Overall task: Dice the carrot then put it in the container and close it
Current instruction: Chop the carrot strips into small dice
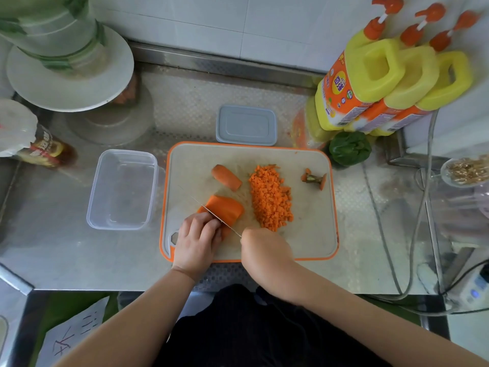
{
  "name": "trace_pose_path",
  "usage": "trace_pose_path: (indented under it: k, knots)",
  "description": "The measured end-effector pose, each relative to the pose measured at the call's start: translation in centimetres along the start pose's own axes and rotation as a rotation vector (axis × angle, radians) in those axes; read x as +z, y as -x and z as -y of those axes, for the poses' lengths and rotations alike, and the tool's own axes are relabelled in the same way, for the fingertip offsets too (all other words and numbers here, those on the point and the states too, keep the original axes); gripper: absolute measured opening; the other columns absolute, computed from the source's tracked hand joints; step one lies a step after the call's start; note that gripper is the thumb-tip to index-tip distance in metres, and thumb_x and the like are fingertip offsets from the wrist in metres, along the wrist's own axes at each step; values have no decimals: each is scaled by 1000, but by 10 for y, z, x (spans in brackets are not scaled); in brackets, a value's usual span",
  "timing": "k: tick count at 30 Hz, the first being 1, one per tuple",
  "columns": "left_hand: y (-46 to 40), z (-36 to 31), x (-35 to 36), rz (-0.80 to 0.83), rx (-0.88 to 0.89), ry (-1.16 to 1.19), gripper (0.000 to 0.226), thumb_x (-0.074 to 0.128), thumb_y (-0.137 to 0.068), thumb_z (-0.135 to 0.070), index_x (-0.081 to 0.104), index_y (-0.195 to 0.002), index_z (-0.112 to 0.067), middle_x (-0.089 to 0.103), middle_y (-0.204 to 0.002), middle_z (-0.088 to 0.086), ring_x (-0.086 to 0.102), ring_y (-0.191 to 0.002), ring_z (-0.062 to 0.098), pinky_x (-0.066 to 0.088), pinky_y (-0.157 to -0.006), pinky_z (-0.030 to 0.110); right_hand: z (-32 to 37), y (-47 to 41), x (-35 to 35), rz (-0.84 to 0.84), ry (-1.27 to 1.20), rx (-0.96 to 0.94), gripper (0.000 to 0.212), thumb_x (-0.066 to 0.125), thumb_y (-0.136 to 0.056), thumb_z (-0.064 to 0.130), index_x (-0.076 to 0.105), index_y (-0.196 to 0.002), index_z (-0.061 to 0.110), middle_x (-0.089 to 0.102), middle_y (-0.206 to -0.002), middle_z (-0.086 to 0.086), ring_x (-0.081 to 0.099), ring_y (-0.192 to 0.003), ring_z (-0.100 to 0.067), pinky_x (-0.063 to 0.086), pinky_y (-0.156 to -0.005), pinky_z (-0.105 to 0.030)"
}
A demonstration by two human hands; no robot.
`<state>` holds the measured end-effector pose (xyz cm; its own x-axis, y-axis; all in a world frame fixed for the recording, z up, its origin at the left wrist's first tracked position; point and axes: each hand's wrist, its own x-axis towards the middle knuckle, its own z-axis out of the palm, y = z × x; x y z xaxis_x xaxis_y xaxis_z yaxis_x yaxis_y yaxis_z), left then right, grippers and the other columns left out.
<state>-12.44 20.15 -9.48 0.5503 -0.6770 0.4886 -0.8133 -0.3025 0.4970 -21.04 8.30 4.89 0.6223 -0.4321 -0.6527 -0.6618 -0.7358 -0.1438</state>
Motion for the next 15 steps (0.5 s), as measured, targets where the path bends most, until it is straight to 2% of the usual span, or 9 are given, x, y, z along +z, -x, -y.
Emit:
trace_pose_path:
  k: [2, 4, 6, 9, 12, 15]
  knots:
    - [0, 0, 0, 3, -2, -3, 15, 44, -102, -24, 53, -106, -13, 49, -111, 6, 48, -96, 31, 42, -87, 39, 6, -10, -1, 29, 6, 25, 23, 46, -93, -1, 60, -109, 7, 63, -104, -11, 62, -98, -30, 42, -69, -33]
    - [-1, 0, 0, -3, 3, -8, 12, 47, -100, -22, 53, -106, -13, 49, -110, 6, 48, -94, 31, 43, -86, 39, 7, -20, 2, 73, 15, 55, 24, 47, -92, -1, 61, -111, 7, 63, -109, -11, 62, -102, -31, 46, -75, -34]
    - [-1, 0, -1, 0, 16, -10, 10, 48, -99, -20, 53, -104, -12, 49, -110, 6, 48, -94, 31, 43, -85, 39, 1, -28, 8, 102, -27, 63, 22, 47, -92, -1, 62, -107, 6, 63, -104, -13, 62, -99, -32, 47, -73, -35]
    - [0, 3, 1, -2, 21, -31, 10, 51, -97, -18, 53, -103, -11, 49, -109, 6, 48, -96, 30, 44, -86, 39, -9, -33, 14, 73, -66, 42, 15, 47, -91, 1, 60, -96, 6, 55, -84, -8, 62, -86, -31, 42, -62, -33]
    - [1, 2, 1, -11, 21, -33, 11, 47, -100, -21, 52, -103, -12, 48, -110, 6, 48, -96, 30, 43, -86, 38, -9, -31, 16, 48, -69, 33, 14, 46, -91, 1, 54, -88, 12, 52, -81, -6, 54, -74, -26, 41, -61, -32]
    - [0, 1, -1, -10, 26, -32, 10, 49, -98, -19, 52, -104, -12, 48, -110, 6, 48, -95, 30, 43, -86, 38, -9, -31, 17, 30, -86, 30, 12, 46, -91, 3, 55, -90, 11, 53, -82, -6, 52, -73, -25, 41, -60, -32]
